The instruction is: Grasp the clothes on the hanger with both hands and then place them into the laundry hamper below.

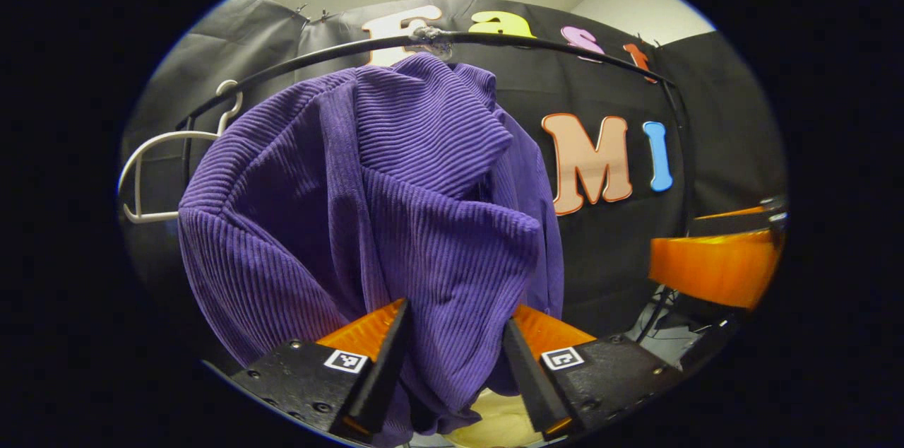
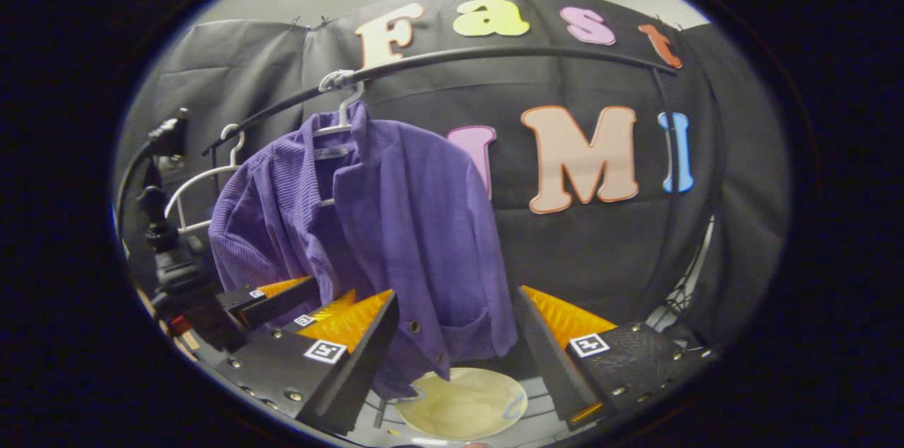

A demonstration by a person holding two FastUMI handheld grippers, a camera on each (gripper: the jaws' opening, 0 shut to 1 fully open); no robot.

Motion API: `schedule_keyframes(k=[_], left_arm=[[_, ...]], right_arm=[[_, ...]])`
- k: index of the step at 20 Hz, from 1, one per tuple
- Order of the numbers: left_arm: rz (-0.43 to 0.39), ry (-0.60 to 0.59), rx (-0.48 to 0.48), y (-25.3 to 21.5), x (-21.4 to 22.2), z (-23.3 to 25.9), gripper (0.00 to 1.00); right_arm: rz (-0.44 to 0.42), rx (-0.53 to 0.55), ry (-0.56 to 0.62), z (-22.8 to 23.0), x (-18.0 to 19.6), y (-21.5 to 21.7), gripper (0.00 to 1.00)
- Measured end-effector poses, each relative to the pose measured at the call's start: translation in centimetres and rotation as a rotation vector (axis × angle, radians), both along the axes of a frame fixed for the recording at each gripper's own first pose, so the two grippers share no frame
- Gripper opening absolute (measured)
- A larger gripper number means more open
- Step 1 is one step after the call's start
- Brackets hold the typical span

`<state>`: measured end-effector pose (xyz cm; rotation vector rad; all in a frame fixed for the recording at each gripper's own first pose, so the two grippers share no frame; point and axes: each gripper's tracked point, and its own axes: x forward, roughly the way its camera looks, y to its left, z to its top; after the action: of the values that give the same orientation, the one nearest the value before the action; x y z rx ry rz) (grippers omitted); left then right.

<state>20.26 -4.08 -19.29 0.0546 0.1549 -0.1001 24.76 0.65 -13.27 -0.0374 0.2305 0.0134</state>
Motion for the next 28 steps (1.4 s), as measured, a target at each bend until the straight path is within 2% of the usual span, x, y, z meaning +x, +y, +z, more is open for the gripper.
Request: schedule_keyframes(k=[5, 8, 10, 11, 12, 16, 17, 18, 22, 24, 27, 28], left_arm=[[-0.031, -0.013, 0.042, 3.0, 1.2, -0.1, 0.34], [-0.096, 0.003, 0.084, 3.4, 0.7, -0.1, 0.12], [-0.162, 0.02, 0.13, 2.8, 0.7, -0.1, 0.07], [-0.202, 0.026, 0.137, 2.4, 0.2, -0.3, 0.1], [-0.229, 0.024, 0.136, 2.2, 0.1, -0.2, 0.05], [-0.247, 0.058, 0.09, 2.0, 0.5, 0.1, 0.01], [-0.257, 0.064, 0.085, 1.9, 0.3, 0.0, 0.0], [-0.263, 0.059, 0.079, 1.8, 0.2, 0.4, 0.01], [-0.286, 0.041, 0.053, 1.3, 0.1, 2.1, 0.0], [-0.299, 0.05, 0.029, 0.9, -0.3, 2.7, 0.0], [-0.31, 0.058, -0.004, 0.5, -1.8, 4.0, 0.0], [-0.301, 0.061, -0.002, 0.6, -2.3, 4.4, 0.0]], right_arm=[[0.097, -0.001, 0.034, -3.3, 4.6, 4.4, 0.99], [0.137, 0.034, 0.039, -4.1, 6.8, 6.8, 0.99], [0.118, 0.023, 0.012, -4.0, 8.6, 7.0, 0.99], [0.097, 0.009, 0.0, -4.0, 9.5, 6.7, 0.99], [0.095, 0.011, -0.005, -3.8, 10.1, 6.7, 0.99], [0.054, 0.043, -0.007, -3.0, 12.0, 6.1, 0.99], [0.054, 0.06, -0.001, -2.9, 12.3, 6.2, 0.93], [0.049, 0.084, 0.012, -2.9, 12.7, 6.2, 0.94], [-0.021, 0.175, 0.097, -3.6, 13.0, 5.0, 0.14], [-0.019, 0.246, 0.121, -3.4, 12.6, 5.1, 0.04], [-0.032, 0.207, 0.103, -2.2, 10.5, 5.0, 0.04], [-0.013, 0.195, 0.103, -1.7, 9.9, 5.4, 0.04]])
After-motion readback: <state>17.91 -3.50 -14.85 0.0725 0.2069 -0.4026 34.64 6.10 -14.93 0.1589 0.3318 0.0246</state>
